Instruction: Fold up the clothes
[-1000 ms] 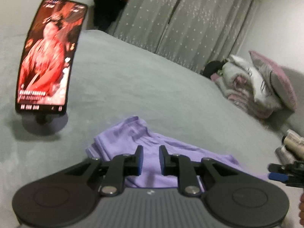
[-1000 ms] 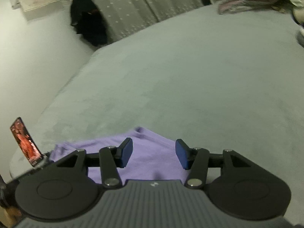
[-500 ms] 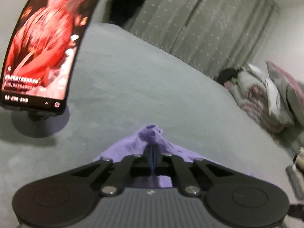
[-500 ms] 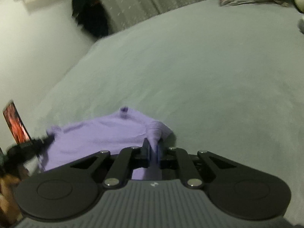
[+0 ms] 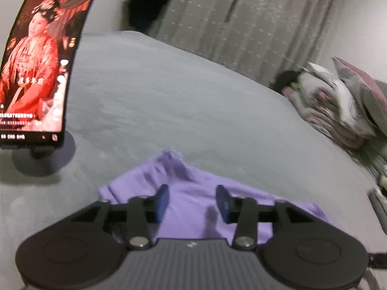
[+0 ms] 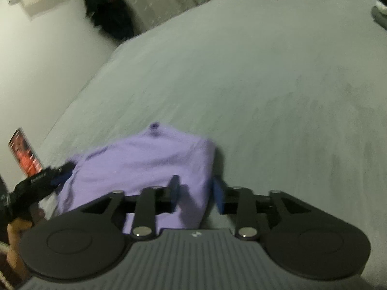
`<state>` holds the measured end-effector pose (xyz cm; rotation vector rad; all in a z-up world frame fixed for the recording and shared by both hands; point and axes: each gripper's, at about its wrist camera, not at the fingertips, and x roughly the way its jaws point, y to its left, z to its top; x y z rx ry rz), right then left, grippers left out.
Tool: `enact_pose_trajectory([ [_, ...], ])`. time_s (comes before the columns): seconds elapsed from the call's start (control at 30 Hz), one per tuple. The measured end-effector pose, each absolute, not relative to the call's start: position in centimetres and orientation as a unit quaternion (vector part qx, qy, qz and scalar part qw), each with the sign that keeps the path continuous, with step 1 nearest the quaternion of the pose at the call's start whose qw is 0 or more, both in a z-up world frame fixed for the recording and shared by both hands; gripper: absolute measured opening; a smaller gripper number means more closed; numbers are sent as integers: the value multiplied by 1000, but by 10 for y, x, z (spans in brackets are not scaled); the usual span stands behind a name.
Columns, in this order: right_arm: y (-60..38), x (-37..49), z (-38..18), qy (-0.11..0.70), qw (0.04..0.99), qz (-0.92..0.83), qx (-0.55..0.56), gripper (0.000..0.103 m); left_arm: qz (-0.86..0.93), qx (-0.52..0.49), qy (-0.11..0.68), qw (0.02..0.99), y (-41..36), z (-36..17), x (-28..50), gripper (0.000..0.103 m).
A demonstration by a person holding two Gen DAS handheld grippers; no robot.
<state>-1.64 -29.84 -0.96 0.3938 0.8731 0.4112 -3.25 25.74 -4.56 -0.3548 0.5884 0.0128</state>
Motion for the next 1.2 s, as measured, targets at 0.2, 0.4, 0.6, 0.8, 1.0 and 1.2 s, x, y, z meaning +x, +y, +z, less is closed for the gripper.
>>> enact_pose_trajectory([
  [0.2,-300,-35,-7,479,818,240,209,39,0,-149,300,942,257,-41,-54,45],
  [0.4,-304,-49,-16,526,755,285,268,36,30,-129,320,938,265,-48,-57,46],
  [0.6,-300,-48,-28,549,732,291,280,6,-15,-108,317,942,236,-34,-70,57],
  [0.8,-297,-51,-28,555,734,294,258,5,-128,-33,312,941,186,-33,-79,68],
  [1.0,-301,-44,-20,560,719,309,273,43,-212,25,309,927,141,-36,-86,77],
  [1.2,-313,-30,-15,518,755,257,310,53,-264,67,298,915,107,-42,-96,79],
])
